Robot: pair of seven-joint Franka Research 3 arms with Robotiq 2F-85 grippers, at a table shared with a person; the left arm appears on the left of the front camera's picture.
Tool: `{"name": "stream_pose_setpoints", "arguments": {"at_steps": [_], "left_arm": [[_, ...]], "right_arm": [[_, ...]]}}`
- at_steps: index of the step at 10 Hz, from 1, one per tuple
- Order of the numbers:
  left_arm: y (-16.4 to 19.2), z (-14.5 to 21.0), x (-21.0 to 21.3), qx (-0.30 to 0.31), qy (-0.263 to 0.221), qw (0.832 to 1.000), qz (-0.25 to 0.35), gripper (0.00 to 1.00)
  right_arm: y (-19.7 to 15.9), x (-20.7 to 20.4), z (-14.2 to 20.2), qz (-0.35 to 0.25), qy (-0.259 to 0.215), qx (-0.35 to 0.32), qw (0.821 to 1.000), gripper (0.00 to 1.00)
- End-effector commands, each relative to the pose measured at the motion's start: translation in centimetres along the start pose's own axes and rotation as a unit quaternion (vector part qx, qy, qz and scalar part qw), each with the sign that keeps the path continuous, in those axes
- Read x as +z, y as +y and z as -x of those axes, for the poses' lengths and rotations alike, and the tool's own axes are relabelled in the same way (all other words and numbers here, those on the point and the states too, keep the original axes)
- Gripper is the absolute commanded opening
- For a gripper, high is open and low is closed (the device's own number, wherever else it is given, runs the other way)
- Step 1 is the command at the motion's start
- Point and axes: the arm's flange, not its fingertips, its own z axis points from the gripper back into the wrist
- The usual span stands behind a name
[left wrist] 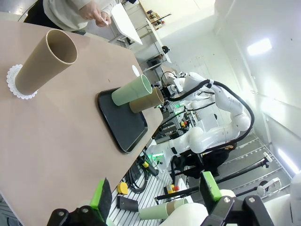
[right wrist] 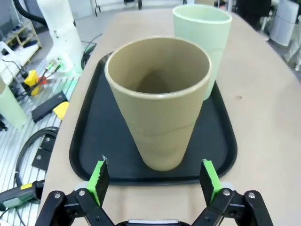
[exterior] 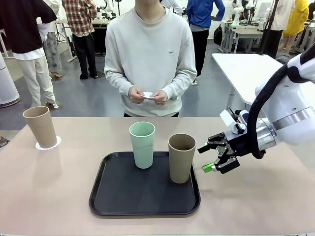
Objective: Place coasters on the table and set cups on them.
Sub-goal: Take one Reusable plastic cup from the Flat Tray and place it on a coaster set by the human.
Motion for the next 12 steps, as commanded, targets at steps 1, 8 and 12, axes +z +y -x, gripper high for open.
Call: {"name": "stream_pose_setpoints", "arguments": {"at_steps": [1, 8, 12], "left_arm": [[-0.18, 0.09, 0.10, -0.001, -0.002, 1.000, 0.005, 1.00], [-0.18, 0.09, 0.10, -0.001, -0.002, 1.000, 0.005, 1.00], [-0.18, 0.09, 0.10, -0.001, -0.002, 1.000, 0.005, 1.00]], "right_arm": [[0.33, -1.14, -0.08, -0.001, -0.022, 0.013, 1.000, 1.00], [0.40, -1.30, -0.81, -0.011, -0.009, 0.003, 1.000, 1.00], [-0.44, -2.11, -0.63, 0.030, -0.005, 0.015, 0.999, 1.00]]}}
